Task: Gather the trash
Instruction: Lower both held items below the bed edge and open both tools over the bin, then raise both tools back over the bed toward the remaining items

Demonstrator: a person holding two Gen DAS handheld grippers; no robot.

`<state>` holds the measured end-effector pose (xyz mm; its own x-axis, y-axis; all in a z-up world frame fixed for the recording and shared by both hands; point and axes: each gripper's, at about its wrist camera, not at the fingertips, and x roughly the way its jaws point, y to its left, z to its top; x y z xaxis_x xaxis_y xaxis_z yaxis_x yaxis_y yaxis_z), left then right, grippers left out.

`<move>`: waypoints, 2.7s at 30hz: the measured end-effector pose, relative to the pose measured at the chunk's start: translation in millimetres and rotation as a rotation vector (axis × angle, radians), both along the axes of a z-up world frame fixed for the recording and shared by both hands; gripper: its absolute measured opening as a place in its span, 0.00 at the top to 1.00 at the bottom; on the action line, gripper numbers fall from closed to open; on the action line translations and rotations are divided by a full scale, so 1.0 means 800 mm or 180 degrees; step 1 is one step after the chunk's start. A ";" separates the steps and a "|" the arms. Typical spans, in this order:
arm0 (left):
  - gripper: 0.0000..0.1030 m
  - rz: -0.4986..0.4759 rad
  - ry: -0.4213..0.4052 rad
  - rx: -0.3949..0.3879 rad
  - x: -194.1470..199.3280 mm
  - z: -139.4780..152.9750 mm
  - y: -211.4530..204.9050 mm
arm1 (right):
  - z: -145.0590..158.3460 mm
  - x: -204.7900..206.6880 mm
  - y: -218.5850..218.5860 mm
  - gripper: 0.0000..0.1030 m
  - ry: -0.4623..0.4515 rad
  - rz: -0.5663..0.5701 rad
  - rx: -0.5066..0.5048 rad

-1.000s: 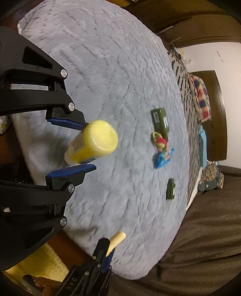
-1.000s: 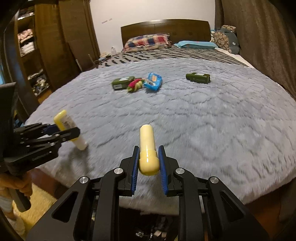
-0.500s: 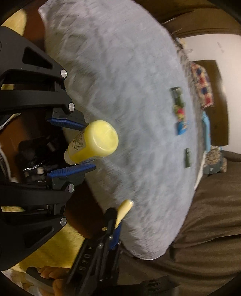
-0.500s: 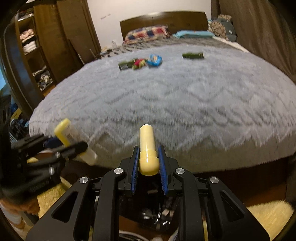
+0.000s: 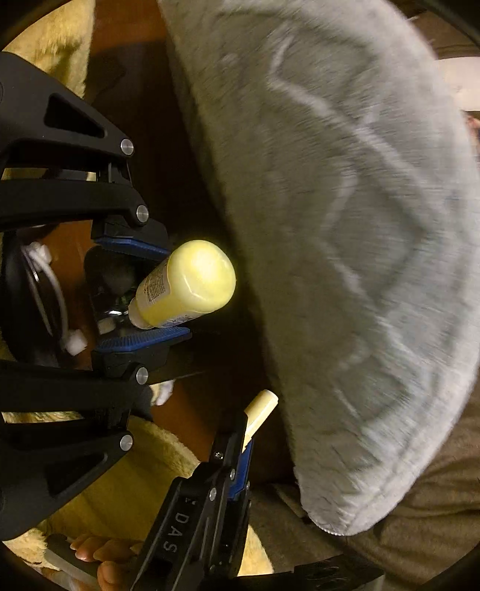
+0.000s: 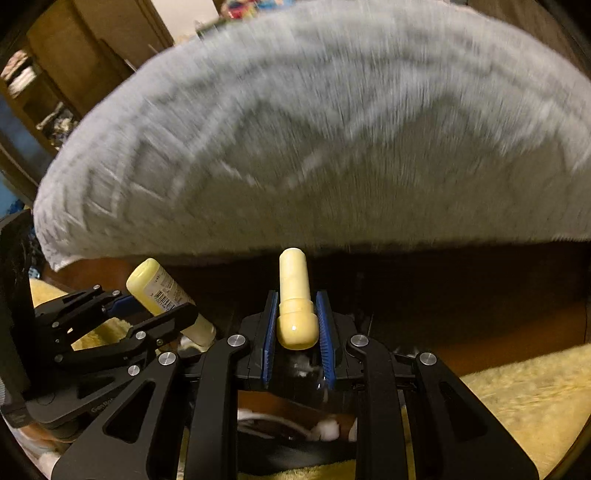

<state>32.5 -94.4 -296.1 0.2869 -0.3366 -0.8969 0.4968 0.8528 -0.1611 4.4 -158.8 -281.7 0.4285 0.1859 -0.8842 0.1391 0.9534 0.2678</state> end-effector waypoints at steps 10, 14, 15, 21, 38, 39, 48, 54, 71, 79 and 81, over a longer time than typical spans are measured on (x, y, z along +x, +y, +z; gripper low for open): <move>0.67 -0.0104 0.0411 0.0044 0.011 -0.051 -0.007 | -0.063 0.013 0.002 0.79 0.0450 0.0000 -0.0010; 0.66 -0.0133 0.0481 0.0092 0.008 -0.061 -0.012 | -0.075 0.011 0.000 0.78 0.0535 -0.0003 0.0016; 0.66 -0.0127 0.0508 0.0107 0.009 -0.063 -0.012 | -0.076 0.013 -0.001 0.78 0.0539 -0.0002 0.0018; 0.57 -0.0092 0.0563 0.0176 -0.006 -0.076 -0.026 | -0.082 0.014 -0.004 0.72 0.0571 -0.0085 0.0069; 0.11 0.0023 -0.0087 0.0079 0.008 0.009 -0.006 | 0.028 0.014 -0.044 0.06 -0.0164 -0.0306 -0.0094; 0.11 0.0034 -0.0137 0.0056 0.009 0.018 0.000 | 0.041 0.015 -0.048 0.06 -0.0234 -0.0314 -0.0111; 0.09 0.0200 -0.0782 -0.0084 0.042 0.124 0.023 | 0.135 0.052 -0.065 0.03 -0.0736 -0.0280 -0.0433; 0.09 0.0301 -0.1081 -0.0050 0.086 0.175 0.027 | 0.178 0.105 -0.072 0.03 -0.0931 -0.0239 -0.0509; 0.09 0.0542 -0.0995 -0.0004 0.267 0.190 0.025 | 0.193 0.287 -0.074 0.03 -0.1012 -0.0259 -0.0427; 0.09 0.0524 -0.1076 0.0116 0.314 0.181 0.004 | 0.186 0.362 -0.076 0.03 -0.0945 -0.0376 -0.0365; 0.09 0.0521 -0.1059 0.0090 0.323 0.177 0.000 | 0.185 0.381 -0.075 0.03 -0.0946 -0.0404 -0.0328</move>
<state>290.7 -94.4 -154.7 0.6124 -0.2385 -0.7537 0.3747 0.9271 0.0111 309.4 -218.9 -133.7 0.6842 0.0307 -0.7286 0.1887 0.9576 0.2176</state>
